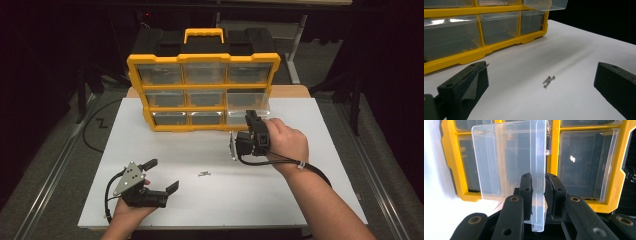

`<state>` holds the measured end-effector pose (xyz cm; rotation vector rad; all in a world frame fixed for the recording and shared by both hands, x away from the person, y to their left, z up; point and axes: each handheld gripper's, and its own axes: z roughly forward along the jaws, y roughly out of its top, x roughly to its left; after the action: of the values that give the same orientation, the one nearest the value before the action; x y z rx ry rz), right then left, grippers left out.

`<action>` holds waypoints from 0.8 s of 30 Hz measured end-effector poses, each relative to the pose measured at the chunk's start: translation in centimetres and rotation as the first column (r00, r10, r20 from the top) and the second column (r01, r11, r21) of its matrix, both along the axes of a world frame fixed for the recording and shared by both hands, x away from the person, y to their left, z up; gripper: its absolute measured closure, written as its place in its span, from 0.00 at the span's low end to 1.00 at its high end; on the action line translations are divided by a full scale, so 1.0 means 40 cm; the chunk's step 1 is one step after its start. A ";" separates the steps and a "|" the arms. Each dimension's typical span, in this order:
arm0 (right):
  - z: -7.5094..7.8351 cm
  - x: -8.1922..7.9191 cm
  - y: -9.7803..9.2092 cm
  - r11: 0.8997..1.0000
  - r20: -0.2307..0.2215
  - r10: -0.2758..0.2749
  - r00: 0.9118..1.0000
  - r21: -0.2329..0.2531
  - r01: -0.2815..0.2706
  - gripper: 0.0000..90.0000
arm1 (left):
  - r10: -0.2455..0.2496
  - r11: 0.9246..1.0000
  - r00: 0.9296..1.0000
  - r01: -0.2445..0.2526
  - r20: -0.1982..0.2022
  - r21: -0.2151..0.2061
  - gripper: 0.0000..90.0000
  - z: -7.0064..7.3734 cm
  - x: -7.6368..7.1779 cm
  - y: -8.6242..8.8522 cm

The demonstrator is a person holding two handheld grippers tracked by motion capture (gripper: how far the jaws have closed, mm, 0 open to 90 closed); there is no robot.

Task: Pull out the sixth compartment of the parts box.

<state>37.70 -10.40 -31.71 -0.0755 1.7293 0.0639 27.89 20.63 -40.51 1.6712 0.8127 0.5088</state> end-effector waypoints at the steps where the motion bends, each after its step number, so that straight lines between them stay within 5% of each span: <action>1: 0.000 0.000 0.000 1.000 0.002 0.003 1.000 0.002 -0.003 0.87 | 0.000 1.000 1.000 0.000 0.000 0.000 0.00 0.000 0.000 0.000; 24: 0.000 -0.011 0.001 1.000 0.001 0.013 1.000 0.003 -0.013 0.82 | 0.002 1.000 1.000 -0.002 0.001 0.001 0.00 0.000 0.000 0.000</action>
<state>37.25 -10.35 -31.69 -0.0849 1.7276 0.0763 27.89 20.64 -40.51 1.6707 0.8140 0.5116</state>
